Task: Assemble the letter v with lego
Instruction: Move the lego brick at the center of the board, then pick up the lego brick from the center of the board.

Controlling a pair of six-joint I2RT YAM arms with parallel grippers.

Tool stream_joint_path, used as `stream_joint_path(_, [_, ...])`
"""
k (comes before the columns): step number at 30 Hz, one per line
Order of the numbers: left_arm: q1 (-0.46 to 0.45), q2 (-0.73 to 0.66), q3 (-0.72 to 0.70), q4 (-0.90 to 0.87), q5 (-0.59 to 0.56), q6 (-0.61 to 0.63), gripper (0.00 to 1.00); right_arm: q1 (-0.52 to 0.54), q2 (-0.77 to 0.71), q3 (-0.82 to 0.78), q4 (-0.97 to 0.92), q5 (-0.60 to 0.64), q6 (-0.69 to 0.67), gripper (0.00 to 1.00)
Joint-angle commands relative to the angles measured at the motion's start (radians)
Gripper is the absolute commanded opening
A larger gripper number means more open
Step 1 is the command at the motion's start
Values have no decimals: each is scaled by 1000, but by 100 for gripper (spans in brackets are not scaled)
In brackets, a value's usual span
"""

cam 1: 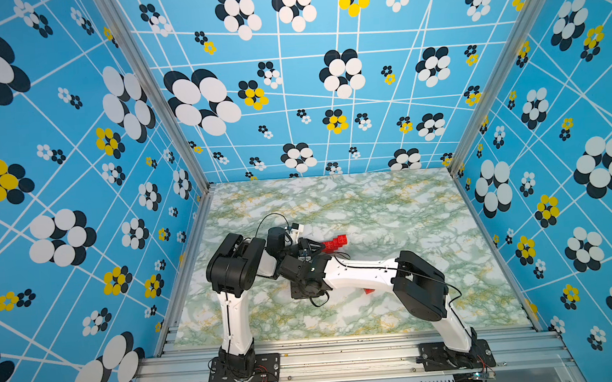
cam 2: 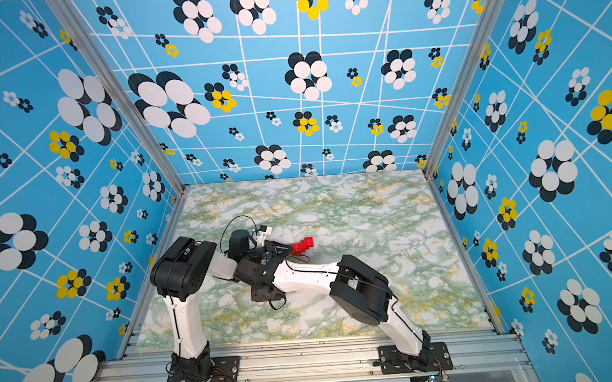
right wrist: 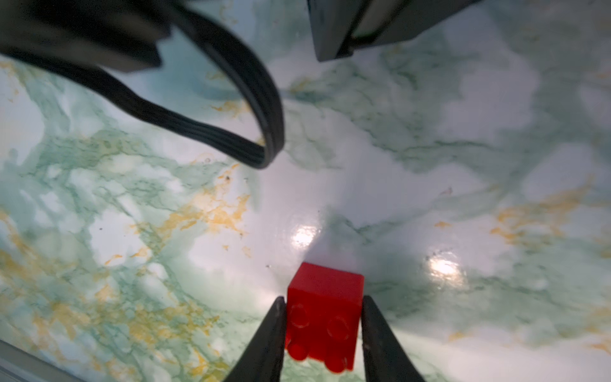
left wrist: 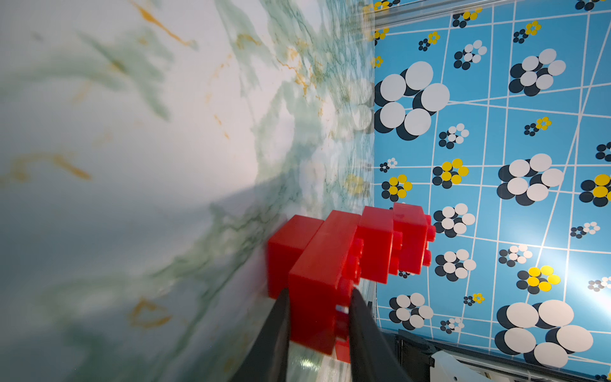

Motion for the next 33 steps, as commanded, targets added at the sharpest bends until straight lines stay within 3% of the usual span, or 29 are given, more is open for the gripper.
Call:
stream_joint_path(1, [8, -13, -27, -60, -22, 29, 24, -34, -69, -76, -78, 3, -44, 38])
stream_joint_path(12, [-13, -13, -19, -60, -37, 20, 24, -110, -224, -242, -224, 13, -301, 40])
stream_joint_path(14, [-20, -13, -20, -63, -42, 22, 24, -114, -236, -252, -238, 19, -322, 45])
stream_joint_path(17, [-23, -7, -17, -64, -47, 21, 24, -113, -262, -258, -227, 13, -325, 61])
stream_joint_path(19, [-25, -7, -16, -64, -50, 21, 24, -114, -273, -251, -235, 22, -323, 63])
stream_joint_path(25, [-30, -11, -10, -74, -53, 23, 24, -113, -272, -216, -308, 28, -199, 57])
stream_joint_path(29, [-30, -16, -14, -72, -55, 23, 24, -110, -335, -313, -184, -16, 11, 51])
stream_joint_path(33, [-30, -15, -13, -70, -50, 24, 24, -109, -350, -371, -99, -3, 114, 52])
